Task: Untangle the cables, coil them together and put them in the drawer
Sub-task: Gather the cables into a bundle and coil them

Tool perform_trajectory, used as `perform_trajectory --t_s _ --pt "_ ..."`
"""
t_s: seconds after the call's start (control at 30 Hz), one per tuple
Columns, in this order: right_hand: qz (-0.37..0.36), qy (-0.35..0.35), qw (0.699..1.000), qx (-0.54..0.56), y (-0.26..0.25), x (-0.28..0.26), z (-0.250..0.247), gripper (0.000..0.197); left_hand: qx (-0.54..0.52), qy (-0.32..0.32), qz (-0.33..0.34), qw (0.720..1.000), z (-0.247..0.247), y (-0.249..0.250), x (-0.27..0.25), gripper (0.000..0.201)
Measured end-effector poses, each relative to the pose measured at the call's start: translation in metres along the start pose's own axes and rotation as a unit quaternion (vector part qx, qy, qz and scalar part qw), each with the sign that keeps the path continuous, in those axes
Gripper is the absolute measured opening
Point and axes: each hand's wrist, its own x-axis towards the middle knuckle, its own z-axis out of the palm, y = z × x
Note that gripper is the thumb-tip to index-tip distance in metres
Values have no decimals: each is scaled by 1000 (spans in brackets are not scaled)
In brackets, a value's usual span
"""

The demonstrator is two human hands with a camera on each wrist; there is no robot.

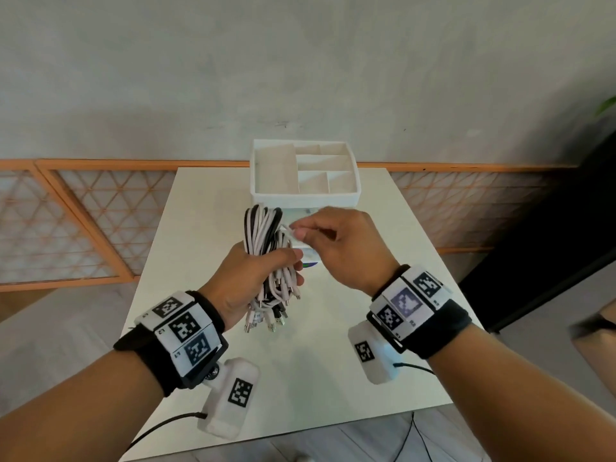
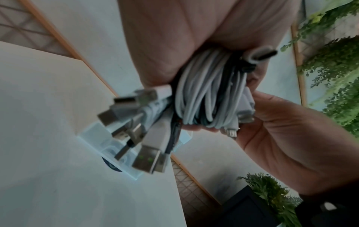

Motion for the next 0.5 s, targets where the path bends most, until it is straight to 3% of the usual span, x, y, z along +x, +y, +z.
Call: perform_trajectory --t_s 0.1,0.2,0.37,0.5 --pt "50 -14 998 43 -1 -2 3 9 -1 -1 6 1000 1 2 -1 39" --pt "55 -68 996 27 -4 -1 3 11 11 -11 7 1000 1 2 -2 39" --pt "56 -22 998 -8 -9 1 -1 10 52 33 18 998 2 -1 0 27" --pt "140 -49 983 107 -19 1 -3 19 111 72 60 989 2 -5 5 24"
